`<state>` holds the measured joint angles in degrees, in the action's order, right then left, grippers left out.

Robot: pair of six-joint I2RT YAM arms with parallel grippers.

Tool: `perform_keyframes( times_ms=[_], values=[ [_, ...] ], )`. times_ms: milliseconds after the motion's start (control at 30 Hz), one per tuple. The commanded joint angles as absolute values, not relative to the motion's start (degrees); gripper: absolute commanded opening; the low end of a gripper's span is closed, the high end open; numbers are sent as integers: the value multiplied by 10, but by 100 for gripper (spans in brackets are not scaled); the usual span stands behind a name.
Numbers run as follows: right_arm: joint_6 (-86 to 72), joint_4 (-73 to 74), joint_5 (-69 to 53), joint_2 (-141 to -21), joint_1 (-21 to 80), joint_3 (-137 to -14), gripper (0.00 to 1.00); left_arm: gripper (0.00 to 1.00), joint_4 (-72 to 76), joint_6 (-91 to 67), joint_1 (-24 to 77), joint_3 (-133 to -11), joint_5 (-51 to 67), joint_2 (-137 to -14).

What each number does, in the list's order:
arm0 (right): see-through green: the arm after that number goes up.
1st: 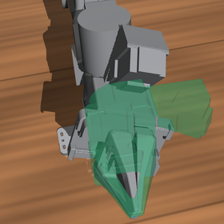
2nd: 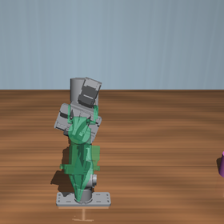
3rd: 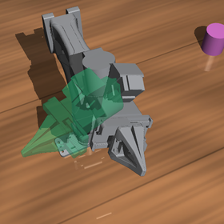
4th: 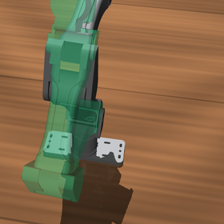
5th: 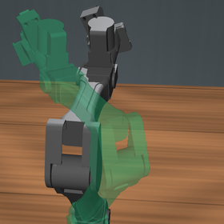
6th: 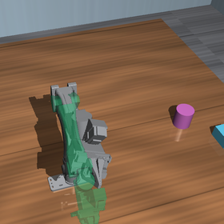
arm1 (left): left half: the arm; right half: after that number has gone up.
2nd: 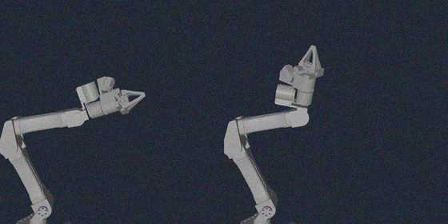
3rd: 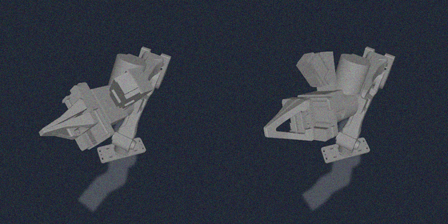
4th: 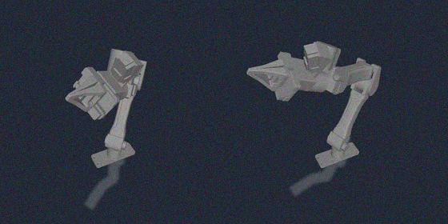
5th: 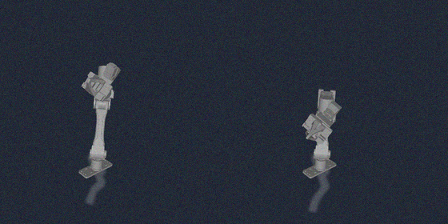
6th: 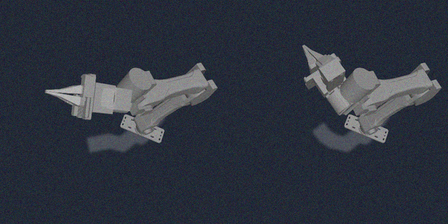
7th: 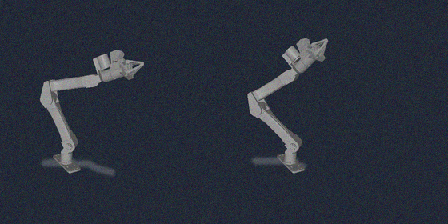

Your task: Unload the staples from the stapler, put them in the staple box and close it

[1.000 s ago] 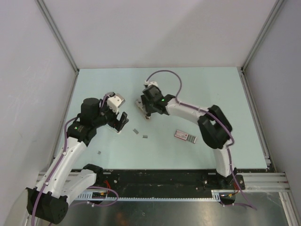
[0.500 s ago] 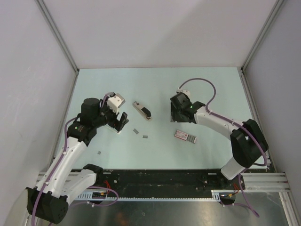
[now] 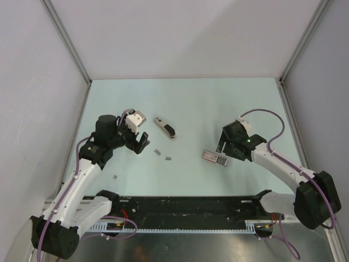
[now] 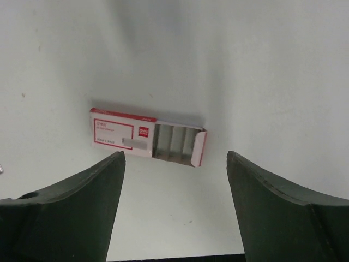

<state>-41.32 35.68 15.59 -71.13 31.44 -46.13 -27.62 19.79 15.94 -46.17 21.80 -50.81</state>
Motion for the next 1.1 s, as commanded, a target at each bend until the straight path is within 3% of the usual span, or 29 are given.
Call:
perform_keyframes(
  times_ms=[0,167,800,1067],
  values=[
    [-474,347,117,-671,269,-422,80,89,-272,198,155,-463,251,-512],
    [-515,322,79,-684,239,-401,81,89,-272,201,156,-462,256,-509],
    [-627,325,115,-755,242,-400,80,89,-272,214,156,-449,263,-501],
    [-630,303,109,-797,248,-408,75,89,-271,215,156,-446,269,-494]
  ],
)
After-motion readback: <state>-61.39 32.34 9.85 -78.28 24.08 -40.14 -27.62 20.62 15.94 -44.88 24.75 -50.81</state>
